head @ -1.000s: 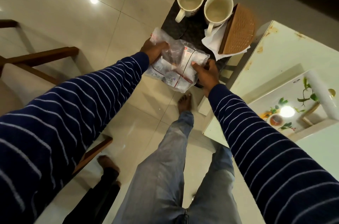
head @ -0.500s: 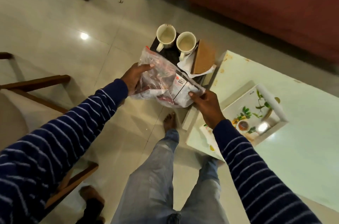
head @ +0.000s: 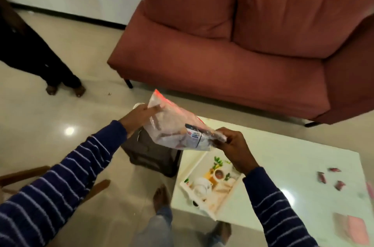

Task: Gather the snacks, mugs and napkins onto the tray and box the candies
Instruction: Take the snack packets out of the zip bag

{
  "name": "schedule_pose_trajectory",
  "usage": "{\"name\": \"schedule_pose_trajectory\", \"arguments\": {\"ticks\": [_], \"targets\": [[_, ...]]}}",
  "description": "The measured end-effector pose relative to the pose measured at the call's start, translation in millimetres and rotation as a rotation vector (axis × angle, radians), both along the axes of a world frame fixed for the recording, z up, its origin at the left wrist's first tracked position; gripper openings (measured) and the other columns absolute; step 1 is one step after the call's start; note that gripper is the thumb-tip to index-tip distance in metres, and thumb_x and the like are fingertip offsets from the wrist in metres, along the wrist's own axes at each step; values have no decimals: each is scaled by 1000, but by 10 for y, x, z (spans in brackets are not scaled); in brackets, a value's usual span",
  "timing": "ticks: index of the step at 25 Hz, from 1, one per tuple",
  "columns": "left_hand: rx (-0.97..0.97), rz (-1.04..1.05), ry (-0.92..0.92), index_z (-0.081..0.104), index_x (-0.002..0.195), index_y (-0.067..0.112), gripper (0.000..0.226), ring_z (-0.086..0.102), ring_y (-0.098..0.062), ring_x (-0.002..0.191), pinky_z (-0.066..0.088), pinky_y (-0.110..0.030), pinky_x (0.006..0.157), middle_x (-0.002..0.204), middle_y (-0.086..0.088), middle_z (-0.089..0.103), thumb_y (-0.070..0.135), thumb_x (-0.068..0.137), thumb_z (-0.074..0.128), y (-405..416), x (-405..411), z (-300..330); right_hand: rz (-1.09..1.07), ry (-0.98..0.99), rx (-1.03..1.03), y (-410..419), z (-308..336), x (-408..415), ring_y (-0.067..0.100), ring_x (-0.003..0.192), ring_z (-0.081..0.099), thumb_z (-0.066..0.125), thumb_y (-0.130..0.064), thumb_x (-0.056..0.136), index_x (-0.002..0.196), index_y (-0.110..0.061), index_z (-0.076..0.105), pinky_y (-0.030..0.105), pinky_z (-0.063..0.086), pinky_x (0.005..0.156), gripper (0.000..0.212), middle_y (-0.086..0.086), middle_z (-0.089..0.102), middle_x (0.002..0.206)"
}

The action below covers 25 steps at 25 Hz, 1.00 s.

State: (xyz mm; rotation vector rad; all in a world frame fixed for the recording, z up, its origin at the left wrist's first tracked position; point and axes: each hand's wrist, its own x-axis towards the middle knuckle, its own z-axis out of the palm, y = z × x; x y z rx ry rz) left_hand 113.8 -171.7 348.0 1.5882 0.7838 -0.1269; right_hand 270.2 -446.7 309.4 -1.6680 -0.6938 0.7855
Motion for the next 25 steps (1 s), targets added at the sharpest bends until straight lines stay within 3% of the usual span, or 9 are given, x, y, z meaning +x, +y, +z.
{"name": "schedule_pose_trajectory", "arguments": {"ticks": [2,4,8,11,15,18,21,23,25], "targets": [[82,7,-70,72,100,8,39,71,-10,79,52,-38,85,84,-1,78,44,97,57,-384,170,298,-6,-73,30,-414,270,170,11,78,63,70,16,81,88,0,77,27,50,69,18,12,68,86],[71,98,-198,69,93,3,31,69,-17,77,56,-34,78,81,-3,74,32,99,58,-807,332,543,-6,-136,62,-821,475,317,15,83,66,72,12,82,89,-5,79,26,51,72,19,13,69,91],[200,186,-407,60,70,10,32,59,-13,58,55,-26,59,61,1,62,23,100,57,-1705,606,900,-53,-138,124,-1628,757,651,10,88,66,74,4,83,94,-18,81,22,50,76,25,-4,67,95],[213,177,-543,70,80,13,24,60,-8,55,56,-22,54,61,4,68,30,94,58,-2282,801,1113,-56,-157,121,-2205,944,932,9,88,62,72,0,87,104,-26,80,20,47,74,32,-10,62,96],[206,133,-655,74,111,17,30,65,-17,70,59,-33,60,79,-2,73,32,90,59,-2742,972,1375,-91,-137,200,-2706,1253,1203,8,95,59,63,-2,82,108,-21,79,21,48,76,36,-6,58,106],[243,74,-721,72,113,13,30,69,-12,73,61,-26,64,81,1,76,28,92,56,-2942,1005,1525,-189,-163,304,-2906,1514,1323,10,97,64,66,-4,89,102,-14,80,23,55,81,21,-5,66,102],[187,61,-728,73,110,11,31,71,-18,79,63,-29,65,90,-6,78,28,90,56,-3034,979,1663,-305,-200,313,-2896,1702,1359,8,83,69,72,4,86,105,-14,76,20,56,74,27,0,75,92],[174,51,-745,72,110,10,31,72,-20,81,63,-29,67,94,-10,77,27,90,55,-3019,955,1756,-315,-231,282,-2862,1818,1344,10,86,71,74,3,84,115,-12,72,21,58,76,34,4,76,97],[194,49,-782,73,109,11,29,73,-18,82,62,-28,68,96,-12,77,24,90,56,-3000,902,1859,-300,-408,154,-2809,1933,1355,14,90,73,76,1,83,111,-13,75,20,57,79,31,1,76,99]]}}
